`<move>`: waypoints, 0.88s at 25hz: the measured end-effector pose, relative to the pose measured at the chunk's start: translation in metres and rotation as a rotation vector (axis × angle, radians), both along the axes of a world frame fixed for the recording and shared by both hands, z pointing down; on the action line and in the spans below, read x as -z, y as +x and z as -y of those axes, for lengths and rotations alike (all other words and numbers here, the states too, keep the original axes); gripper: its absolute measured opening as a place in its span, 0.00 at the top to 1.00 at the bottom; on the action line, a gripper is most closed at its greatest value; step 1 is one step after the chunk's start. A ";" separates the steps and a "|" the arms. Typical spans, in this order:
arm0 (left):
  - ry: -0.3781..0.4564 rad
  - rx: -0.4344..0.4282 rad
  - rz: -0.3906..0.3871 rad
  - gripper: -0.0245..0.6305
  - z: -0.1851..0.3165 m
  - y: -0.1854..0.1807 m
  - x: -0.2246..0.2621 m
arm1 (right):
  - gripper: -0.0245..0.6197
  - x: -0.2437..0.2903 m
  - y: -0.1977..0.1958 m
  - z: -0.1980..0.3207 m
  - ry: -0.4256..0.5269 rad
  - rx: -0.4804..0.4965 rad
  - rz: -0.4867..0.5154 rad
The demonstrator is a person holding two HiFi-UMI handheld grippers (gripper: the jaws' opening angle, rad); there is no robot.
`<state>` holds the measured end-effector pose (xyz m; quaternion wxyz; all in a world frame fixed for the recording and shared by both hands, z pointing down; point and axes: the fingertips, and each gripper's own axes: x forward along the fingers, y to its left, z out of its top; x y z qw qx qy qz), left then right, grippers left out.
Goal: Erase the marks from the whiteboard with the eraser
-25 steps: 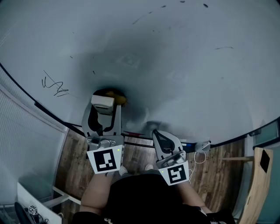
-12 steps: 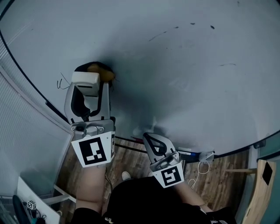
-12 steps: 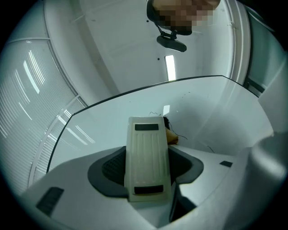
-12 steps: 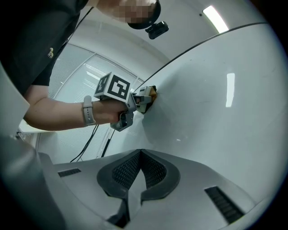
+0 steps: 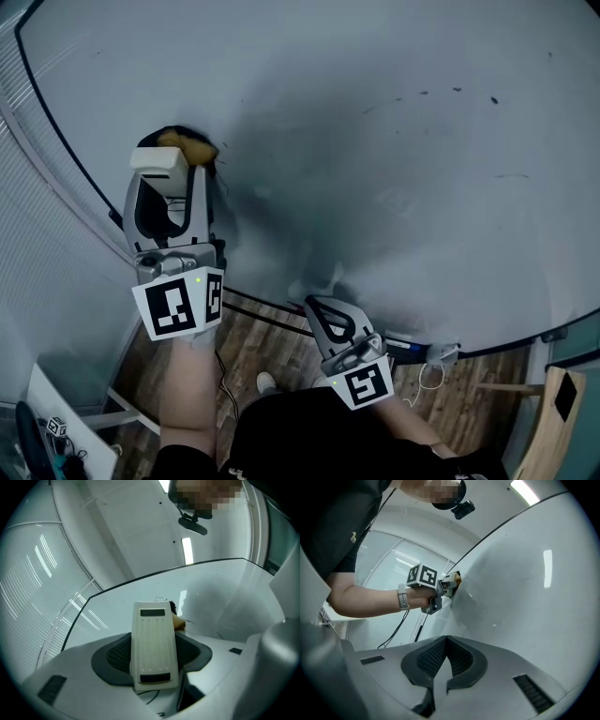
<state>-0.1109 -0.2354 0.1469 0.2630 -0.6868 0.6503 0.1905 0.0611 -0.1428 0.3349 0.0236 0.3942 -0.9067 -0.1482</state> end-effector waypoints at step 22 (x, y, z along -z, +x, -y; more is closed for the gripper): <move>-0.212 0.083 -0.341 0.57 0.051 -0.151 -0.112 | 0.92 -0.015 -0.067 0.019 -0.045 0.146 -0.078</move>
